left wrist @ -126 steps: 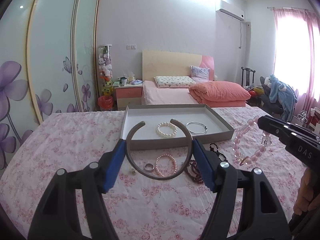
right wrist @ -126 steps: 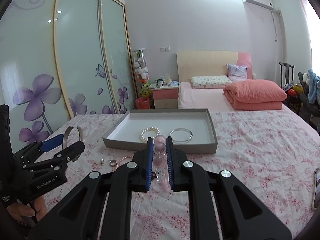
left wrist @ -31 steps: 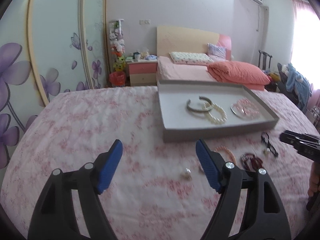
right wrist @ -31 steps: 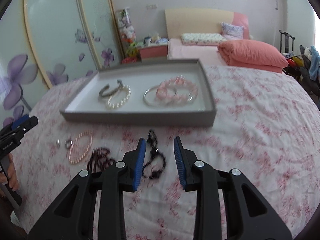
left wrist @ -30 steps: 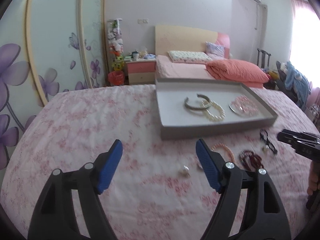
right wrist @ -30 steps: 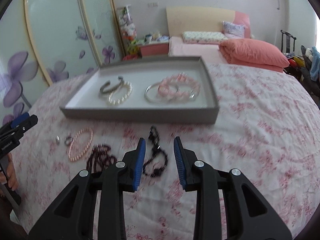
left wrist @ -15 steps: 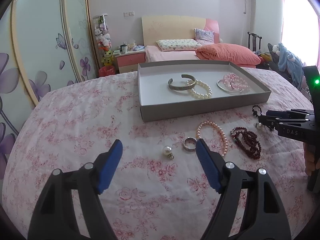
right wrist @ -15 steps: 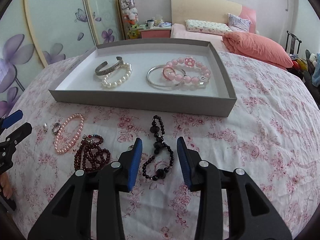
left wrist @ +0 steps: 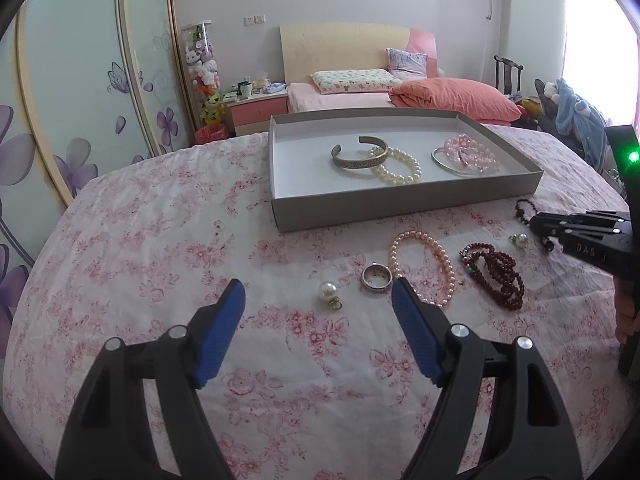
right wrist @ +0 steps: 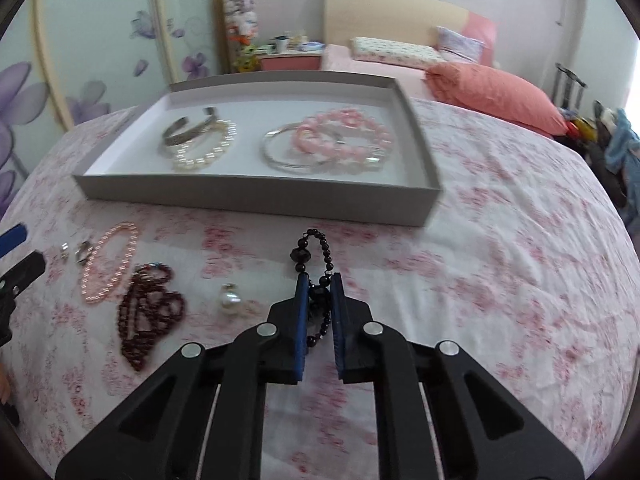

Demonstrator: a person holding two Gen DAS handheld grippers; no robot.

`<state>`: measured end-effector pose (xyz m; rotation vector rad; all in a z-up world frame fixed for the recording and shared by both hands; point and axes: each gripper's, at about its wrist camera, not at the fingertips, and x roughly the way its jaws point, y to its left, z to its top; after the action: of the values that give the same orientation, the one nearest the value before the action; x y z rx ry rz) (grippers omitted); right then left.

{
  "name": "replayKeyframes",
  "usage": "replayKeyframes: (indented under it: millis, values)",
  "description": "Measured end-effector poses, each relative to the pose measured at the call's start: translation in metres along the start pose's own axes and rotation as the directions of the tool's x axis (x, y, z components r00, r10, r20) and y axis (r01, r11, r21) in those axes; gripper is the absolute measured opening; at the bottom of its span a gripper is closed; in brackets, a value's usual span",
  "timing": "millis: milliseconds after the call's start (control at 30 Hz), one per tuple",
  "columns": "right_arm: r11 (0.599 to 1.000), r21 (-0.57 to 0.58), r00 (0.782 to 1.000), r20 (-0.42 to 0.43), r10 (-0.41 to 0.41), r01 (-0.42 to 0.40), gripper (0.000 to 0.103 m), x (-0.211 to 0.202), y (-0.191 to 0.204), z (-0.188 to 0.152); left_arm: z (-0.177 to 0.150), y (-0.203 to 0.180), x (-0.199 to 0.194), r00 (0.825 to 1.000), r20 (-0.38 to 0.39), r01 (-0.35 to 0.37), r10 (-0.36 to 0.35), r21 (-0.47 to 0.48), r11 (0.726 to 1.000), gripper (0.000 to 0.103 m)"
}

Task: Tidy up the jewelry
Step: 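Grasp the pearl earring with the left tool while the right tool holds the black strand, then carry the pearl earring with the left tool while the right tool carries the black strand toward the tray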

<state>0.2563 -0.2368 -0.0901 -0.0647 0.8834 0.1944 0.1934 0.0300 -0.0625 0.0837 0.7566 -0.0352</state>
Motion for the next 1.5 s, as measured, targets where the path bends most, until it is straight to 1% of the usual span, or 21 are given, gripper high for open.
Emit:
replayKeyframes:
  millis: [133, 267, 433, 467, 533, 600, 700, 767, 833, 1000, 1333, 1500]
  values:
    - [0.998, 0.051, 1.0, -0.002, -0.022, 0.022, 0.012, -0.002, -0.019, -0.002, 0.0, -0.005, 0.004, 1.0, -0.023, -0.007, 0.007, 0.025, 1.0, 0.074]
    - [0.998, 0.058, 1.0, -0.001, -0.017, 0.017, 0.012, -0.001, -0.023, -0.002, 0.004, -0.008, 0.016, 0.998, -0.064, -0.028, 0.029, 0.026, 0.999, 0.072]
    - [0.998, 0.057, 1.0, -0.001, -0.006, 0.006, 0.012, 0.0, -0.022, -0.002, 0.007, -0.005, 0.03, 0.993, -0.11, -0.04, 0.039, -0.01, 0.999, 0.05]
    - [0.998, 0.058, 1.0, -0.001, -0.004, 0.004, 0.012, 0.0, -0.023, -0.002, 0.008, -0.004, 0.032, 0.992, -0.117, -0.043, 0.04, -0.021, 0.999, 0.048]
    - [0.998, 0.058, 1.0, 0.0, 0.0, 0.0, 0.012, 0.0, -0.023, -0.003, 0.008, -0.002, 0.036, 0.991, -0.129, -0.047, 0.041, -0.036, 0.998, 0.042]
    - [0.998, 0.056, 1.0, 0.0, 0.003, -0.003, 0.012, 0.0, -0.023, -0.003, 0.008, -0.001, 0.04, 0.988, -0.146, -0.049, 0.041, -0.047, 0.998, 0.04]
    - [0.999, 0.053, 1.0, 0.0, 0.005, -0.005, 0.012, 0.0, -0.023, -0.002, 0.009, -0.003, 0.042, 0.988, -0.146, -0.049, 0.041, -0.05, 0.998, 0.038]
    - [0.999, 0.052, 1.0, 0.0, 0.006, -0.006, 0.012, 0.0, -0.023, -0.002, 0.01, -0.005, 0.042, 0.989, -0.145, -0.044, 0.036, -0.049, 0.998, 0.034]
    - [0.999, 0.052, 1.0, 0.0, 0.007, -0.007, 0.012, 0.0, -0.022, -0.002, 0.01, -0.006, 0.042, 0.989, -0.146, -0.037, 0.029, -0.054, 0.998, 0.026]
    - [0.999, 0.051, 1.0, 0.0, 0.016, -0.016, 0.012, -0.002, -0.02, -0.005, 0.009, -0.005, 0.04, 0.989, -0.148, -0.03, 0.021, -0.062, 0.998, 0.014]
    - [0.998, 0.051, 0.999, 0.0, 0.042, -0.042, 0.012, -0.011, -0.016, -0.013, 0.004, 0.003, 0.033, 0.989, -0.146, -0.027, 0.016, -0.078, 0.997, 0.014]
    - [0.998, 0.051, 0.998, 0.039, 0.046, -0.048, 0.012, -0.027, -0.015, -0.017, 0.004, 0.004, 0.014, 0.996, -0.093, -0.012, 0.004, -0.093, 0.996, 0.014]
